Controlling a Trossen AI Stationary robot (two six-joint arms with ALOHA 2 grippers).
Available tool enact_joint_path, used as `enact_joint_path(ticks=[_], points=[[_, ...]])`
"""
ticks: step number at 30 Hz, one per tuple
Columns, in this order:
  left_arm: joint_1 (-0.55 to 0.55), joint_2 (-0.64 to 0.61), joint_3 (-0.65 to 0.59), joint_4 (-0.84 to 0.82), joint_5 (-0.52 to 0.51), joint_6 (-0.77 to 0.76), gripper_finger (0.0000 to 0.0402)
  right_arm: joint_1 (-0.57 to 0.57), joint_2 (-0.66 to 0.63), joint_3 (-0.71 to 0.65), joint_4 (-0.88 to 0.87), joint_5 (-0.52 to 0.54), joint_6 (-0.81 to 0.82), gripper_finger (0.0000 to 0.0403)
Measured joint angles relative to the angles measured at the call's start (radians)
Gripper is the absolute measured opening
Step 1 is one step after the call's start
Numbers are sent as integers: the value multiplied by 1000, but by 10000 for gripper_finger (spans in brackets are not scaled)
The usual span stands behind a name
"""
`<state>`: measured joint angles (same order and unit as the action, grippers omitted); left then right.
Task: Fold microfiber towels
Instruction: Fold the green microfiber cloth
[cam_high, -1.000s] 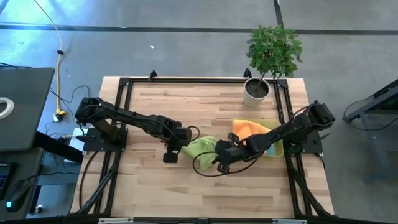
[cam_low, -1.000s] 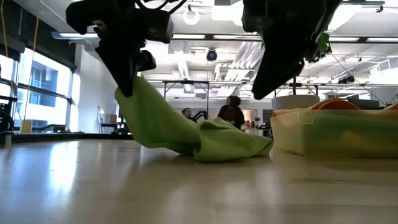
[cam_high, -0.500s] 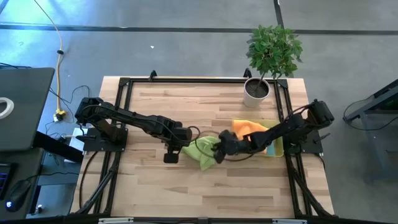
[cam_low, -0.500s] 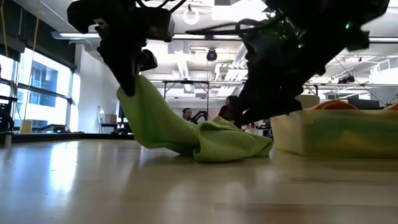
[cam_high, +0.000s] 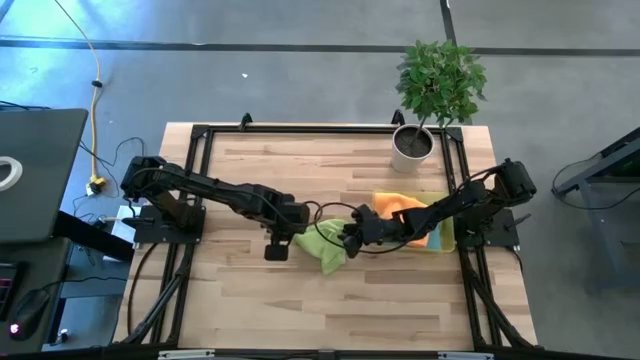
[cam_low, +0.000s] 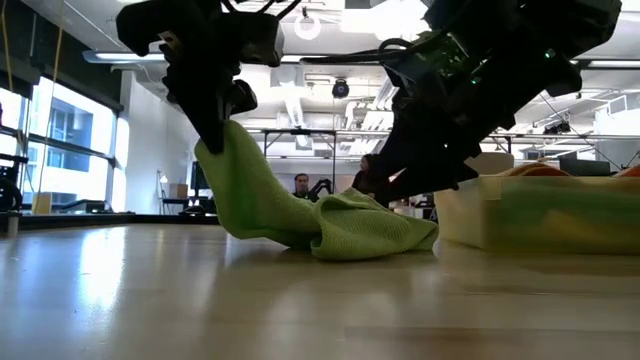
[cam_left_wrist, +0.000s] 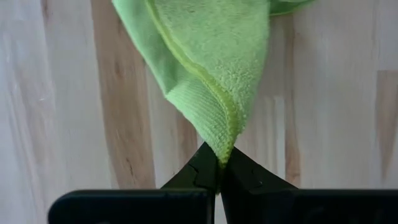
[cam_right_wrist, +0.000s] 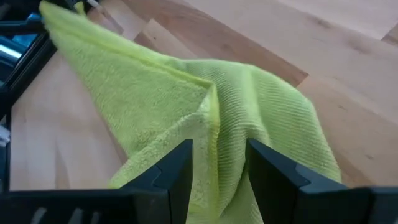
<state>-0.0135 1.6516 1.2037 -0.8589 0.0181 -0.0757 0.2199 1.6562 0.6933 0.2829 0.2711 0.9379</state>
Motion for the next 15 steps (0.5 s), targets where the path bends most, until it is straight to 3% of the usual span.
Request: enact_joint_path(ticks=[6, 15], points=[[30, 0, 0, 0, 0, 0, 0, 0, 0, 8, -29, -74, 7, 138], [54, 0, 0, -1, 0, -2, 0, 0, 0, 230, -489, -77, -27, 138]])
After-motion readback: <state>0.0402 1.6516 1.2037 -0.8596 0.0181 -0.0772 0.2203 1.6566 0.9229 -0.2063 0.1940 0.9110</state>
